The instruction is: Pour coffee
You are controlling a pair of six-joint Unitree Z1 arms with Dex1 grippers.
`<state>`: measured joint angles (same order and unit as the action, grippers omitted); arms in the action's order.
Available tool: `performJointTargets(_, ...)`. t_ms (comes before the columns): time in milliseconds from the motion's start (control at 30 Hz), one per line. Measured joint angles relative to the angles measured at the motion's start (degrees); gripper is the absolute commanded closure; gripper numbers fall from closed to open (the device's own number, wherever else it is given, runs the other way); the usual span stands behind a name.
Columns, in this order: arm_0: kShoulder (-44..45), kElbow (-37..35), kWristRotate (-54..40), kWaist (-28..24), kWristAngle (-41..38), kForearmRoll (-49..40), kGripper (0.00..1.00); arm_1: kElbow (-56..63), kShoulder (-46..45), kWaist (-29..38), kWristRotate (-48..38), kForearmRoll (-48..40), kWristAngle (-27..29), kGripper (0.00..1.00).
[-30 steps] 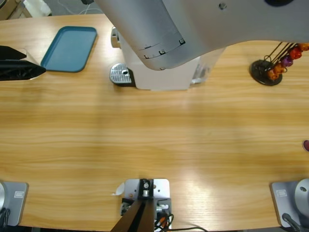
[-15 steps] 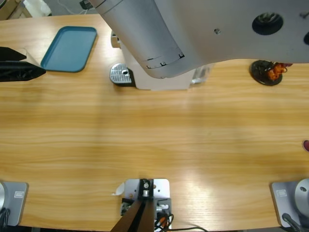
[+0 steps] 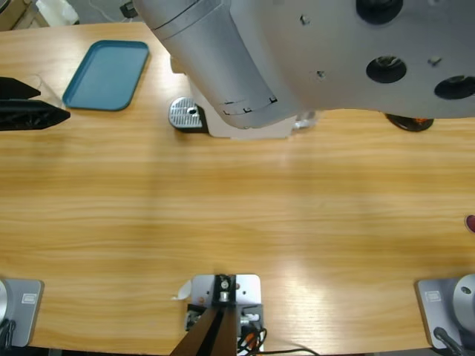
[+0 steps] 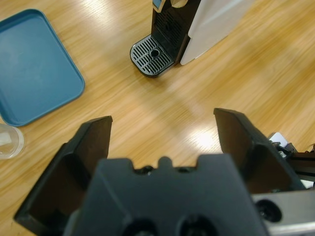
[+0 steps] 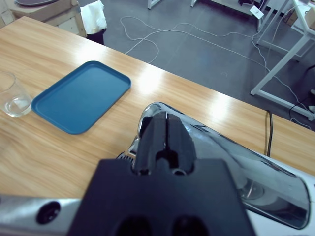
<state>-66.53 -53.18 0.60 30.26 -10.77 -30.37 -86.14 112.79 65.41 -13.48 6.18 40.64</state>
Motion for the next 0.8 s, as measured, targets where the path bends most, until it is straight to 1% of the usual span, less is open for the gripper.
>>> performJointTargets(800,0.1,-0.2,0.0,0.0,0.0,-0.8,0.110,2.2,2.1,0.0,-3.3,-3.6,-2.0,1.000)
